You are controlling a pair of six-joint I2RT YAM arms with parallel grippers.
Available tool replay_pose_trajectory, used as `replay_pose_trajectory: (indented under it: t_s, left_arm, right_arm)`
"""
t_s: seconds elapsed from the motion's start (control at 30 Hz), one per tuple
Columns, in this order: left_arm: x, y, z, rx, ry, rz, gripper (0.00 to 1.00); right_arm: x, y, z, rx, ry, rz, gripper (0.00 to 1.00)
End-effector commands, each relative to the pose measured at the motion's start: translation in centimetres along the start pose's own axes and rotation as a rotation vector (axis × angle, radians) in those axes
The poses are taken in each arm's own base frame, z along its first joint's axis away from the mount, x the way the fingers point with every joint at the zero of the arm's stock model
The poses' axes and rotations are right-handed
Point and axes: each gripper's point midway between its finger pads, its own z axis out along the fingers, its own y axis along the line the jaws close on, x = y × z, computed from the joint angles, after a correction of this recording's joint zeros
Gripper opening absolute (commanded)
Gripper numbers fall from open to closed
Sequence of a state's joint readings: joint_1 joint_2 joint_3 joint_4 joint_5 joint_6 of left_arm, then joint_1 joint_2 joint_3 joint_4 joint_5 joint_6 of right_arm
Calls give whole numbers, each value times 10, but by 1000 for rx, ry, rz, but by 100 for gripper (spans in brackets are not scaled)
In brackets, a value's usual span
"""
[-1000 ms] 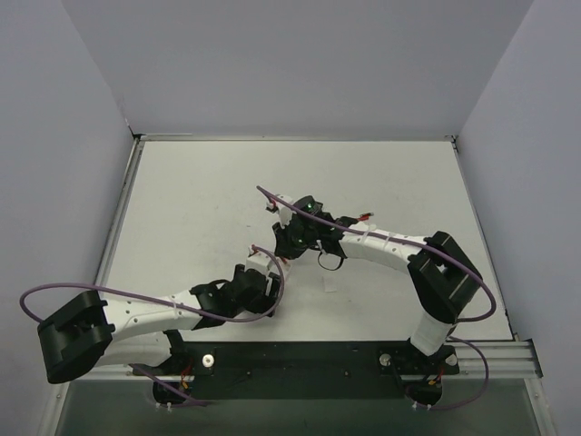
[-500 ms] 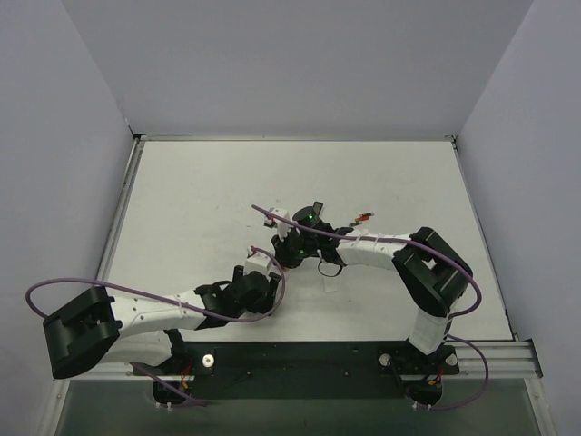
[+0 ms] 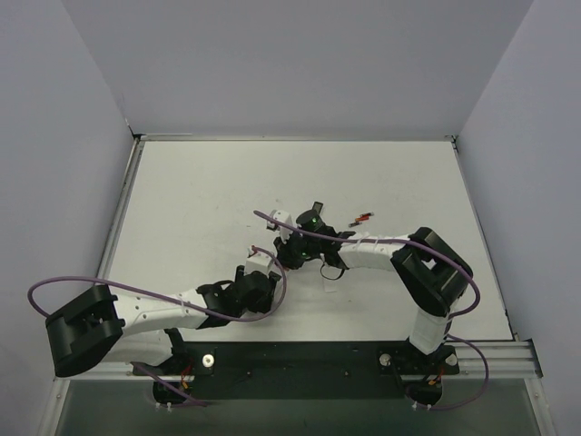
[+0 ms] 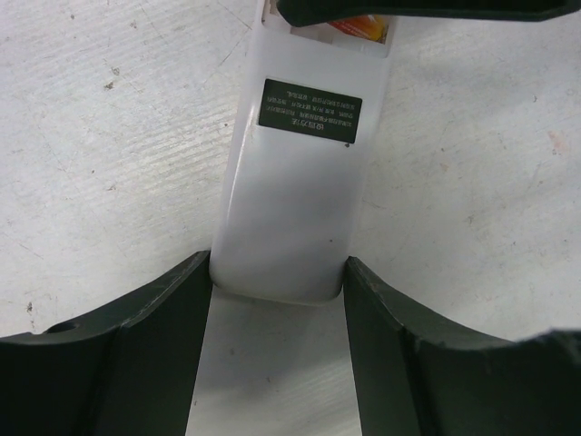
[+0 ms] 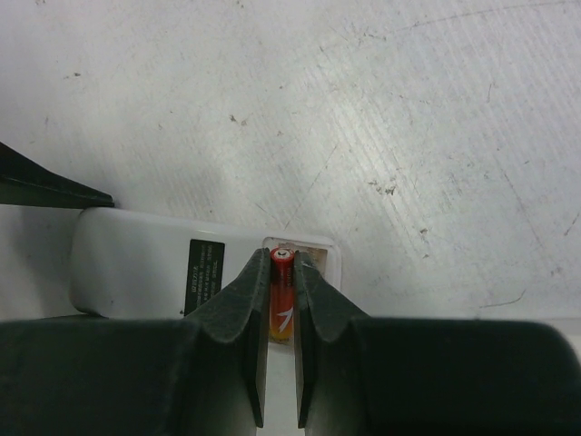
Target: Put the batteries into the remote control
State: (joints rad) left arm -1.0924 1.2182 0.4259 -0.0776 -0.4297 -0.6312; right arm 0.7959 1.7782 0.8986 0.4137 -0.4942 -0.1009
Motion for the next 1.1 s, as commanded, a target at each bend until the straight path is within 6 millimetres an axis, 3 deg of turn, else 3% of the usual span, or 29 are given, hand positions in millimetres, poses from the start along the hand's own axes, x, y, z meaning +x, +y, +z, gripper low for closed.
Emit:
replay_pose_trajectory:
  t_s: [0.0, 0.03, 0.3, 0.4, 0.73, 1.07]
  left_arm:
    - [4, -3, 3, -1, 24, -1, 43]
    - [4, -2, 3, -2, 25, 1, 43]
    - [6, -4, 6, -6, 40, 10, 6]
    - [8, -3, 8, -16, 50, 12, 0]
    - [10, 2, 10, -44, 46, -10, 0]
    - [13, -5, 11, 15, 37, -1, 0]
  right_arm:
    - [5, 9, -3, -29, -21, 21, 0]
    - [8, 9, -4, -28, -16, 28, 0]
    - [26, 12, -11, 10, 36, 102, 0]
    - [29, 14, -13, 23, 71, 111, 0]
    - [50, 17, -12, 34, 192, 167, 0]
    - [29, 20, -1, 41, 90, 190, 0]
